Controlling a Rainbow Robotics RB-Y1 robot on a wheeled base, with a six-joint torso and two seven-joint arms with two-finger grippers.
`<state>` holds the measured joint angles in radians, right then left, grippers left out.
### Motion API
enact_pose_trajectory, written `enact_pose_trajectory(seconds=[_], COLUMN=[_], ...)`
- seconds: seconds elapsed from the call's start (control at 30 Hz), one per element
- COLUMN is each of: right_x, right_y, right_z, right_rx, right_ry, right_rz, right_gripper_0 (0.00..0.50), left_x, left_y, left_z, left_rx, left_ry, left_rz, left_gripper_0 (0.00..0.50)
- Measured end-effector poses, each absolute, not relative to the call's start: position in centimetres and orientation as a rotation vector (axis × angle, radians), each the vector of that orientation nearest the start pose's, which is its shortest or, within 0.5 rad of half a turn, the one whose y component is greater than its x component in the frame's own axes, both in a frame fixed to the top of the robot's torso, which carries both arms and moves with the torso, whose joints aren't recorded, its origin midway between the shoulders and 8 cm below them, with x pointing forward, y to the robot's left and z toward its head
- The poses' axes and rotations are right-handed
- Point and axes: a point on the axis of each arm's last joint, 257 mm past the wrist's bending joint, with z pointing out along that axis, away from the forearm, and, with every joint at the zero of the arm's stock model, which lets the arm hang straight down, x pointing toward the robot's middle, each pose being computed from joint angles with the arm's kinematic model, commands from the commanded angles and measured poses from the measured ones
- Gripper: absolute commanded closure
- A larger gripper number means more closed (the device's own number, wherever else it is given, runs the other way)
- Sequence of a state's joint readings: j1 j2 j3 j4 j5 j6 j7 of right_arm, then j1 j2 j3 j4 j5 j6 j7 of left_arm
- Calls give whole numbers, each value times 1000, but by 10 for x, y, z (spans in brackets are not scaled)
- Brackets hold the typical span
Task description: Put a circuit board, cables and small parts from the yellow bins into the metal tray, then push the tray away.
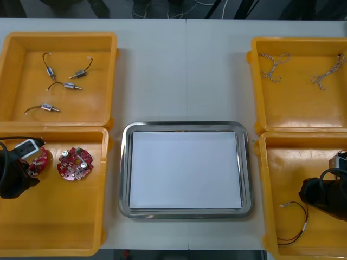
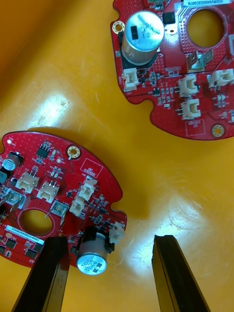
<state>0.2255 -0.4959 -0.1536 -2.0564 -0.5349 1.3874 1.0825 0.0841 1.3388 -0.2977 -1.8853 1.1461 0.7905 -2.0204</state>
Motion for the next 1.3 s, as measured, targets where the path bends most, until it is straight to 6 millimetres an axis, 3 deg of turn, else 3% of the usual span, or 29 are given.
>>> enact_pose_trajectory(seconds=[0.2, 0.23, 0.27, 0.3, 0.63, 1.07, 1.3], right_x=[339, 339, 339, 340, 348, 375, 389], right_y=[-363, -363, -363, -364, -385, -382, -396], right_z=[-343, -343, -343, -342, -321, -290, -291], right_rx=[606, 607, 608, 609, 656, 604, 636], right_ry=[2612, 2612, 2611, 2611, 2597, 2587, 2596], right_rz=[148, 148, 147, 146, 117, 102, 84], right_gripper_0=[500, 500, 500, 500, 500, 500, 500], left_x=[378, 378, 378, 378, 378, 378, 365], left_y=[397, 397, 397, 397, 397, 396, 398], left_z=[-300, -300, -300, -300, -299, -299, -302], left_rx=[1091, 1091, 1091, 1091, 1091, 1091, 1128], left_ry=[2402, 2402, 2402, 2402, 2401, 2401, 2454], left_rz=[121, 121, 121, 121, 122, 118, 115], left_gripper_0=[18, 151, 412, 500, 500, 500, 500])
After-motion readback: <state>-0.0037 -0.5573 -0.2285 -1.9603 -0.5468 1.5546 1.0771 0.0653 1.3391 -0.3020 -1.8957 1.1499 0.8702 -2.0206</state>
